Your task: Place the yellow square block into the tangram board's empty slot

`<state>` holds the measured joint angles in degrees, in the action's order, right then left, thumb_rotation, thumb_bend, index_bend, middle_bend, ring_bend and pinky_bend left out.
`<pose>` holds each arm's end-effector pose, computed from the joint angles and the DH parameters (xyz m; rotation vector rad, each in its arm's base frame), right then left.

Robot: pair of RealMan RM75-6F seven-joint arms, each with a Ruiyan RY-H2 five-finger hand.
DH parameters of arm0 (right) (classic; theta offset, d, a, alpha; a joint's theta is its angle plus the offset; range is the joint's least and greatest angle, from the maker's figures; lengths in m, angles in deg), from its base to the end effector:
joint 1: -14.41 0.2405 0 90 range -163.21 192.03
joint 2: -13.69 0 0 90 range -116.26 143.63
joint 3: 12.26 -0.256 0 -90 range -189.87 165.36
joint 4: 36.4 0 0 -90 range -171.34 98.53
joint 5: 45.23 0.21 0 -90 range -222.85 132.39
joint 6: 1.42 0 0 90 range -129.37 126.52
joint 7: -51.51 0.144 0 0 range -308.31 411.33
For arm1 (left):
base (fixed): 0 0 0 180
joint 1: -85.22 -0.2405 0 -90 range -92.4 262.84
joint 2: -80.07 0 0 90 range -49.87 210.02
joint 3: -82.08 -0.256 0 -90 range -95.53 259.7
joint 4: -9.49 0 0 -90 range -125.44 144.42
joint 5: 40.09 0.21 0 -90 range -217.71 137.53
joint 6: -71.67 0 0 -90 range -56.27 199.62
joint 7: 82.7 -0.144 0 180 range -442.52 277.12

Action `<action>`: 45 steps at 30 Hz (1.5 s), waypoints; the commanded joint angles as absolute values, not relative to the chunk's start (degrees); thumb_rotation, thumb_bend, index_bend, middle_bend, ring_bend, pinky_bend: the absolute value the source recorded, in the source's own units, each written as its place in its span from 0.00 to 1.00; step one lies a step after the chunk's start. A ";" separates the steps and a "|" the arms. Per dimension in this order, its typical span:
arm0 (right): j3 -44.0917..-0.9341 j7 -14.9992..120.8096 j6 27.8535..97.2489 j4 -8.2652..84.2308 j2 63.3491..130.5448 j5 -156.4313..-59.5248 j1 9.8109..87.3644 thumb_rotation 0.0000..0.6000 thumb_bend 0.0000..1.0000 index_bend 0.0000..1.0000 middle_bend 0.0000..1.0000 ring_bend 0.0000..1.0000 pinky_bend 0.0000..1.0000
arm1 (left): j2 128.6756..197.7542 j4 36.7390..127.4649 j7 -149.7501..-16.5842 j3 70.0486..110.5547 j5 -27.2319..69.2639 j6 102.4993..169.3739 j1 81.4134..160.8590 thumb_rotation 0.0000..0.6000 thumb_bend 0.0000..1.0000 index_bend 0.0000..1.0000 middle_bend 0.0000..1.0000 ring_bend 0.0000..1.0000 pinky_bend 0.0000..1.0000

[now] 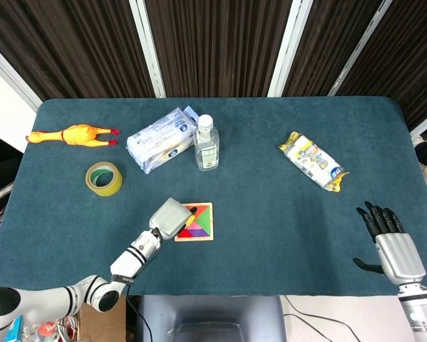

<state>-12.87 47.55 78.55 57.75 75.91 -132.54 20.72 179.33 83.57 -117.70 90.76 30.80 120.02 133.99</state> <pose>-0.3083 -0.1791 0.1485 1.5163 -0.9137 0.8026 -0.1071 0.3398 -0.0819 -2.1659 -0.4935 -0.7732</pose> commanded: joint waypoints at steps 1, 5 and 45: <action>-12.88 47.74 78.61 57.71 75.82 -132.51 20.67 1.00 0.10 0.00 0.00 0.00 0.00 | 179.98 82.48 -117.70 90.31 31.03 119.94 134.54 1.00 0.38 0.61 1.00 1.00 1.00; -12.85 47.95 78.52 57.74 75.68 -132.53 20.66 1.00 0.10 0.00 0.00 0.00 0.00 | 180.72 81.01 -117.39 89.73 31.79 120.25 135.03 1.00 0.37 0.61 1.00 1.00 1.00; -12.79 46.56 78.01 58.14 76.00 -132.28 20.74 1.00 0.10 0.00 0.00 0.00 0.00 | 179.82 78.53 -113.92 86.49 34.46 121.17 134.76 1.00 0.38 0.50 1.00 1.00 1.00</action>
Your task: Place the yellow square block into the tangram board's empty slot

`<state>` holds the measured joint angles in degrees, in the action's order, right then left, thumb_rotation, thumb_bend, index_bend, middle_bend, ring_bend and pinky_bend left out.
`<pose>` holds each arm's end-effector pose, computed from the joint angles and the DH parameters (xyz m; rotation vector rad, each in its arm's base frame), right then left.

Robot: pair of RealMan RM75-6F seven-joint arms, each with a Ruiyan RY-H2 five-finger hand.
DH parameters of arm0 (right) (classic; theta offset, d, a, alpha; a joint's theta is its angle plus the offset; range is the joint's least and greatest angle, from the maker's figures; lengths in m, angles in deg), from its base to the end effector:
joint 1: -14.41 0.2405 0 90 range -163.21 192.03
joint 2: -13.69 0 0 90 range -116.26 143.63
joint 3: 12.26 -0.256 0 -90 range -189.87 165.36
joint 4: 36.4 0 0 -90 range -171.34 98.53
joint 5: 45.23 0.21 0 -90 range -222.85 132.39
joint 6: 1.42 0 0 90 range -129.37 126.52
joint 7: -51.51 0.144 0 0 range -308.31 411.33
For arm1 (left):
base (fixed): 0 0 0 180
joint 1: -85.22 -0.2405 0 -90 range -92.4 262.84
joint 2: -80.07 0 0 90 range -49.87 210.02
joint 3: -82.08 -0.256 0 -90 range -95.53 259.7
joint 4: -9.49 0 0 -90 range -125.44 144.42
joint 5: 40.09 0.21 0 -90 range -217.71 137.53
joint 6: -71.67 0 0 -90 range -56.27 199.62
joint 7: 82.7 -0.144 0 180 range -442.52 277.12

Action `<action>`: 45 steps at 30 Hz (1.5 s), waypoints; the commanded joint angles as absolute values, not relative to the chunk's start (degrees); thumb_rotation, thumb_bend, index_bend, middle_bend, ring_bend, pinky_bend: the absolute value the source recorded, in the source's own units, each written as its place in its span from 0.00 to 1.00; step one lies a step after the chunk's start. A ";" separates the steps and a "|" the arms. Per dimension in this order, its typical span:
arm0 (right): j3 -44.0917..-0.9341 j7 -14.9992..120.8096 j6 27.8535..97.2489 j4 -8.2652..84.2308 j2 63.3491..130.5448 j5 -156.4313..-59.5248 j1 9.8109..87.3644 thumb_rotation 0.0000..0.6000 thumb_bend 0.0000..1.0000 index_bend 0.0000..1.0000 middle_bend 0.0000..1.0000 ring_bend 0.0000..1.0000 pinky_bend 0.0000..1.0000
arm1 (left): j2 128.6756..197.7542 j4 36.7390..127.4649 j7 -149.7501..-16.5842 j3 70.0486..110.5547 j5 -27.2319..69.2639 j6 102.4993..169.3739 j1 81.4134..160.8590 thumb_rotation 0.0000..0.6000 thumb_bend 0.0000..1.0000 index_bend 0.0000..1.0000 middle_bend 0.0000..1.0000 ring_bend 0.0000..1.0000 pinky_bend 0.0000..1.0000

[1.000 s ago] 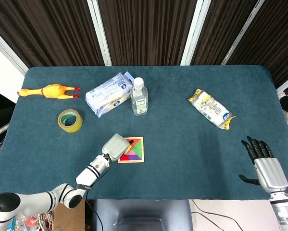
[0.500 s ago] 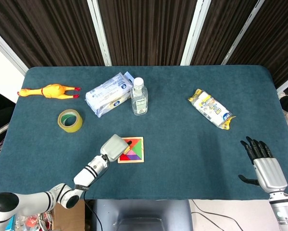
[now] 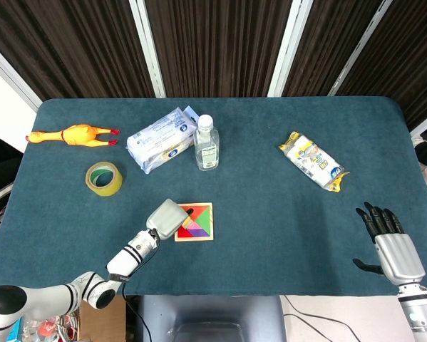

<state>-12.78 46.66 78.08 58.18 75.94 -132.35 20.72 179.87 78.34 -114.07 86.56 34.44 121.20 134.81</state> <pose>-0.3077 -0.1784 0.1465 1.5231 -0.9158 0.7897 -0.1255 0.3426 -0.0859 -2.1958 -0.4086 -0.7291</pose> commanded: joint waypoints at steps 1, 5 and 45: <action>-12.81 46.51 77.98 58.14 76.03 -132.25 20.76 1.00 0.10 0.00 0.00 0.00 0.00 | 179.76 78.63 -113.90 86.46 34.51 121.16 134.76 1.00 0.38 0.49 1.00 1.00 1.00; -12.88 46.39 77.97 58.19 76.06 -132.12 20.78 1.00 0.10 0.00 0.00 0.00 0.00 | 179.73 78.79 -114.02 86.36 34.50 121.13 134.73 1.00 0.38 0.48 1.00 1.00 1.00; -12.97 45.70 77.83 58.43 76.19 -131.76 20.81 1.00 0.10 0.00 0.00 0.00 0.00 | 179.09 81.51 -113.62 85.92 33.81 120.64 134.31 1.00 0.38 0.40 1.00 1.00 1.00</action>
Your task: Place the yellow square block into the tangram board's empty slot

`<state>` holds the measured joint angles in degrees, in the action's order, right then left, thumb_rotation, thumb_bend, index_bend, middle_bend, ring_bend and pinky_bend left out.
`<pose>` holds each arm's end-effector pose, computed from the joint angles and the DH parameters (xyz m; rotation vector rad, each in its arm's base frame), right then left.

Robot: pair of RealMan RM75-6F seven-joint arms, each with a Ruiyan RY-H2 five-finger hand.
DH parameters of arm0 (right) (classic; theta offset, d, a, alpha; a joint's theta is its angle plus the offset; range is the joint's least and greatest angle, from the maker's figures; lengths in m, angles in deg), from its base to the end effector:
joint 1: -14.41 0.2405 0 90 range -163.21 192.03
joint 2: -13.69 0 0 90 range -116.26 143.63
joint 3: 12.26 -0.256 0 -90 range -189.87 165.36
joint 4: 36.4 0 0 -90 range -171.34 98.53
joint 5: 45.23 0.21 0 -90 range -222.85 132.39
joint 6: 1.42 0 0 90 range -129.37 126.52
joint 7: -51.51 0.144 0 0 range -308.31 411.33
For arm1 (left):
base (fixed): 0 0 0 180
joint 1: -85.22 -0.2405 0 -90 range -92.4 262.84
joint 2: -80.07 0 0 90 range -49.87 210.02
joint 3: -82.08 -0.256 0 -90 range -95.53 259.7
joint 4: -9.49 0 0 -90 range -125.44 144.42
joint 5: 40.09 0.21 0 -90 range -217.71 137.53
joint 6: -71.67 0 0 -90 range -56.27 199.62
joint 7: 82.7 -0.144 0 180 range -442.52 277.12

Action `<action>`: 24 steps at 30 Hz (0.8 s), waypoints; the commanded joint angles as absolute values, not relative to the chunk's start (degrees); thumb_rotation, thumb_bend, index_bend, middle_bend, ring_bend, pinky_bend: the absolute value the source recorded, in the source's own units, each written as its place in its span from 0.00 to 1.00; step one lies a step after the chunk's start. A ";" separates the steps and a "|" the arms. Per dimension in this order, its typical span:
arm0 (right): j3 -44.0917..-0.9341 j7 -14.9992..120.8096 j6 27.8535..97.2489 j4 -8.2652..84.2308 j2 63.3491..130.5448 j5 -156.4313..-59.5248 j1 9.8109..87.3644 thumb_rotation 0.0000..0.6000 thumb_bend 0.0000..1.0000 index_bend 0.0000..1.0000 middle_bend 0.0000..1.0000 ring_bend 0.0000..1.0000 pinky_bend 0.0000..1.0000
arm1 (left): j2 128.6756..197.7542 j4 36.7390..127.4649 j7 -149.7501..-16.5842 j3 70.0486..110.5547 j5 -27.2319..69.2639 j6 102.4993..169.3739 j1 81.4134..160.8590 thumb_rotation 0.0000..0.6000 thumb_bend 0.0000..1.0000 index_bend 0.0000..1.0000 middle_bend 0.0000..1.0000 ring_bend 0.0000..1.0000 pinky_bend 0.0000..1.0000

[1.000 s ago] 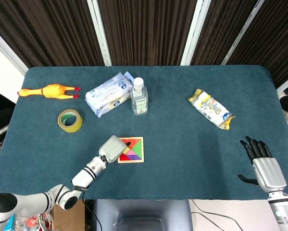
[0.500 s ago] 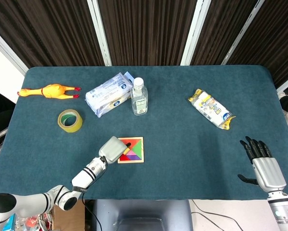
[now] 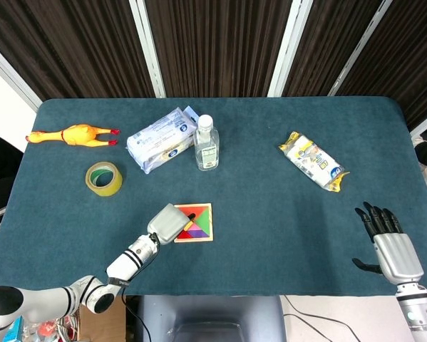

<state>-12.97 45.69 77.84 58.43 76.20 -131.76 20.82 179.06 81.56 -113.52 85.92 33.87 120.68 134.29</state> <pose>-0.3073 -0.1796 0.1450 1.5203 -0.9132 0.7804 -0.1239 0.3307 -0.0881 -2.2277 -0.4640 -0.7422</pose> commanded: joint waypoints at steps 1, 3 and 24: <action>-12.96 45.70 77.81 58.44 76.17 -131.76 20.82 1.00 0.10 0.00 0.00 0.00 0.00 | 179.10 81.49 -113.71 85.93 33.73 120.62 134.31 1.00 0.38 0.40 1.00 1.00 1.00; -12.94 45.65 77.78 58.42 76.17 -131.76 20.83 1.00 0.10 0.00 0.00 0.00 0.00 | 179.08 81.49 -113.76 85.93 33.59 120.58 134.29 1.00 0.38 0.40 1.00 1.00 1.00; -12.87 45.39 77.74 58.32 76.36 -132.01 20.93 1.00 0.10 0.00 0.00 0.00 0.00 | 178.60 82.42 -114.40 86.04 32.40 120.66 134.04 1.00 0.39 0.25 1.00 1.00 1.00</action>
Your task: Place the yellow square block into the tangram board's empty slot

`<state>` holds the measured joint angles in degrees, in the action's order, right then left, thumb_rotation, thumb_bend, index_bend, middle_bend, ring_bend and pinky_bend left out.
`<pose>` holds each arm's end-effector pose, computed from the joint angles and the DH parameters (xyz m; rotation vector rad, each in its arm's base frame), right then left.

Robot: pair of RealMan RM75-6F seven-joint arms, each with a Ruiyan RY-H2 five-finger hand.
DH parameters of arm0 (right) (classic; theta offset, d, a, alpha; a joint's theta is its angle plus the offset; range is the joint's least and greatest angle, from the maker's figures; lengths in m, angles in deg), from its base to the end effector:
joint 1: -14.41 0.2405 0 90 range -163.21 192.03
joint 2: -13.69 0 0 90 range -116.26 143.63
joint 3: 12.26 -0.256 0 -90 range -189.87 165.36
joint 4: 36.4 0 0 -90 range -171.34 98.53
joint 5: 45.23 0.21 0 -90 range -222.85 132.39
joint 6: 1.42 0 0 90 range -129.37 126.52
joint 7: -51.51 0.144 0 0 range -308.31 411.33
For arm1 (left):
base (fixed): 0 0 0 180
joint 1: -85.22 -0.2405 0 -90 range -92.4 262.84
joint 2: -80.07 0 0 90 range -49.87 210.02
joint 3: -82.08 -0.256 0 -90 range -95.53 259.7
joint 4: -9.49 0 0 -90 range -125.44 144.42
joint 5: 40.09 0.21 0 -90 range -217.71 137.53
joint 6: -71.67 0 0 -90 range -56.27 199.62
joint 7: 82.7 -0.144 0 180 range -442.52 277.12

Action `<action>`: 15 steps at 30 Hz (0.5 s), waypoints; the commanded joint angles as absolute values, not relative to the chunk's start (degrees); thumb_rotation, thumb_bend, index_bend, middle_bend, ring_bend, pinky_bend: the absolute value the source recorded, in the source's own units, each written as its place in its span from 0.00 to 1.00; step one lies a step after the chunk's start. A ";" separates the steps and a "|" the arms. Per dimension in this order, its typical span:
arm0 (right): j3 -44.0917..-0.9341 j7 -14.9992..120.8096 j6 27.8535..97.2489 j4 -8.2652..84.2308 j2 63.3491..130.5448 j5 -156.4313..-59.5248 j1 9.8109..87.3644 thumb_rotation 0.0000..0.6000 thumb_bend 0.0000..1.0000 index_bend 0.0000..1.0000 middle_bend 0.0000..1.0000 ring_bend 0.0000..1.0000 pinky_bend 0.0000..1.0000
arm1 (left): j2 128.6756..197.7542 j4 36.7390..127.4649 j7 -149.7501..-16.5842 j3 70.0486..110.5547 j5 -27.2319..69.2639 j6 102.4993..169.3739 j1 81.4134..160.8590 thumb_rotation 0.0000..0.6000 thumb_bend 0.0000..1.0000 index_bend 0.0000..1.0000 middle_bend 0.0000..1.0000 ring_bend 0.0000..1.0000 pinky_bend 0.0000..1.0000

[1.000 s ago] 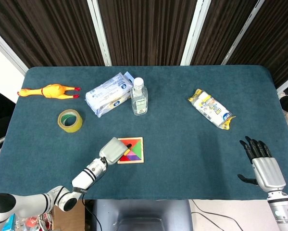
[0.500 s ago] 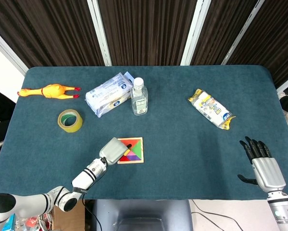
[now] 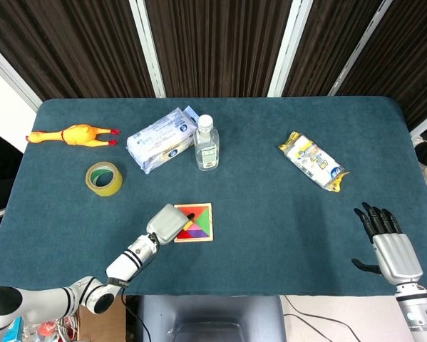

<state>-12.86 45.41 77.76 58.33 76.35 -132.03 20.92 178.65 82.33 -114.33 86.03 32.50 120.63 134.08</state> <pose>-0.3067 -0.1796 0.1436 1.5288 -0.9087 0.7789 -0.1259 0.3307 -0.0863 -2.2188 -0.4825 -0.7309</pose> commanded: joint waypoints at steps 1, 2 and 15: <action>-12.86 45.34 77.72 58.32 76.37 -132.01 20.94 1.00 0.10 0.00 0.00 0.00 0.00 | 178.53 82.57 -114.43 86.04 32.38 120.72 134.02 1.00 0.39 0.25 1.00 1.00 1.00; -12.84 45.27 77.67 58.33 76.39 -132.00 20.95 1.00 0.10 0.00 0.00 0.00 0.00 | 178.41 82.76 -114.47 86.03 32.43 120.85 133.98 1.00 0.39 0.25 1.00 1.00 1.00; -12.62 44.54 77.58 58.43 76.57 -132.29 21.00 1.00 0.10 0.00 0.00 0.00 0.00 | 174.94 88.20 -114.68 85.76 34.64 124.74 132.67 1.00 0.39 0.26 1.00 1.00 1.00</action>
